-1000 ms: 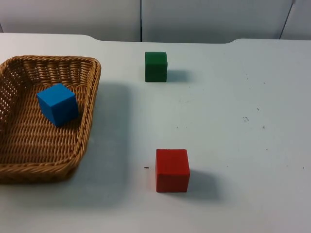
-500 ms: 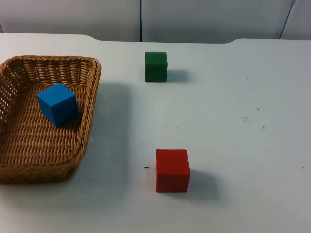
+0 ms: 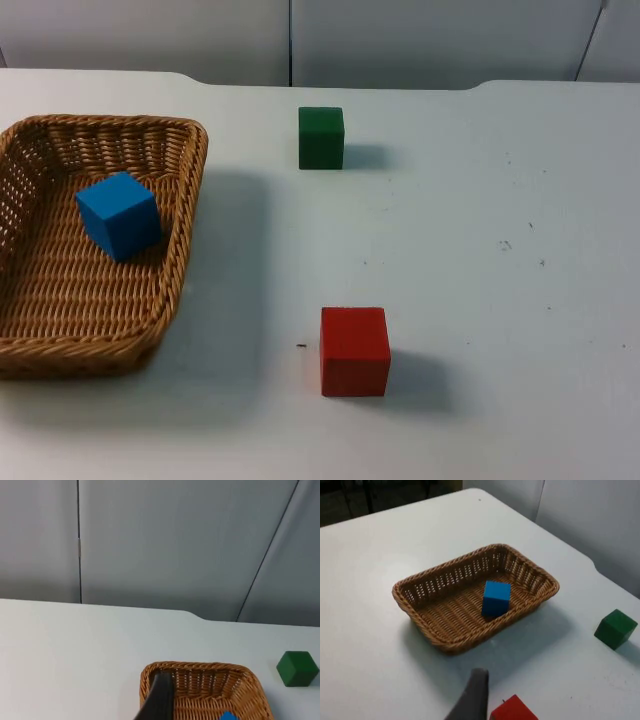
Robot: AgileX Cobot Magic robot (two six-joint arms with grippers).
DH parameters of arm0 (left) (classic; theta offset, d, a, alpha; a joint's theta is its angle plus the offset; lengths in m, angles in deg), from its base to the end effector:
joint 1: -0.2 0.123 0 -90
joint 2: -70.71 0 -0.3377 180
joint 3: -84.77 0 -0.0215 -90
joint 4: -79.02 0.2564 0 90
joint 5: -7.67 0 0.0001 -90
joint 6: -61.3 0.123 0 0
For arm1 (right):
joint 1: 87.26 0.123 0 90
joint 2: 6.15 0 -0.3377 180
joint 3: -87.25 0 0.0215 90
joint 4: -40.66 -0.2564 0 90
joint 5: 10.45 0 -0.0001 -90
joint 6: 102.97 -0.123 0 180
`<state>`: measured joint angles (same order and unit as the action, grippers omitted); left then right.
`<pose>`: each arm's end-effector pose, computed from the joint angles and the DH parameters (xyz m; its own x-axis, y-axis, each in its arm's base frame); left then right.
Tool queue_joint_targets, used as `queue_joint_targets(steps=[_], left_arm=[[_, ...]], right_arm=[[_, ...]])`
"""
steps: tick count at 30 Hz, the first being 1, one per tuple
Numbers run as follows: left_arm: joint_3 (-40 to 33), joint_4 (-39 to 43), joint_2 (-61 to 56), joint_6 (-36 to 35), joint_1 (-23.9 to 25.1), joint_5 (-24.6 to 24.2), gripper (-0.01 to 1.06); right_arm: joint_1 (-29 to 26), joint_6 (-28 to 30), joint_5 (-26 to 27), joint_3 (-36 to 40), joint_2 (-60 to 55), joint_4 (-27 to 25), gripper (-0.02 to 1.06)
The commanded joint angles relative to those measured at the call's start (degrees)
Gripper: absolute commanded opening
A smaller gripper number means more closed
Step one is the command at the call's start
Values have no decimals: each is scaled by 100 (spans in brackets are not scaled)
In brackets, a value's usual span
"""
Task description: Pick up the basket with the left hand and place the blue cube into the basket with the right hand.
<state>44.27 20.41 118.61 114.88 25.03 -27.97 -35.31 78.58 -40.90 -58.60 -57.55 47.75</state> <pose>0.1439 -0.0009 0.3676 -0.2931 -0.1276 -0.9475 0.0653 0.9861 -0.1530 0.1008 0.1163 0.3747 -0.1657 -0.4278 -0.8886 -0.7803 0.6078 -0.1471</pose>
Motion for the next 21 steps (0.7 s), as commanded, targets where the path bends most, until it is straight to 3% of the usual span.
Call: queue_joint_targets(steps=[1, 4, 9, 13, 17, 21], left_arm=[[-154, 527, -534, -611, 3, -248, 80], [-282, 1104, -1024, -1309, -66, -561, 80], [-409, 1938, -1692, -2130, -755, -955, 80], [-409, 3189, -2085, -2870, -1850, -1238, 80], [-409, 3983, -2468, -3605, -2234, -1389, 80], [-409, 4639, -3015, -4215, -2324, -1648, 80]], right_arm=[[6, -7, 217, 144, 64, 37, 83], [6, -7, 229, 268, 180, 37, 83], [6, -28, 45, 485, 583, 14, 83], [6, -154, -269, 889, 1289, 4, 83], [6, -316, -565, 1104, 1809, 96, 83], [6, -561, -989, 1285, 2252, 289, 83]])
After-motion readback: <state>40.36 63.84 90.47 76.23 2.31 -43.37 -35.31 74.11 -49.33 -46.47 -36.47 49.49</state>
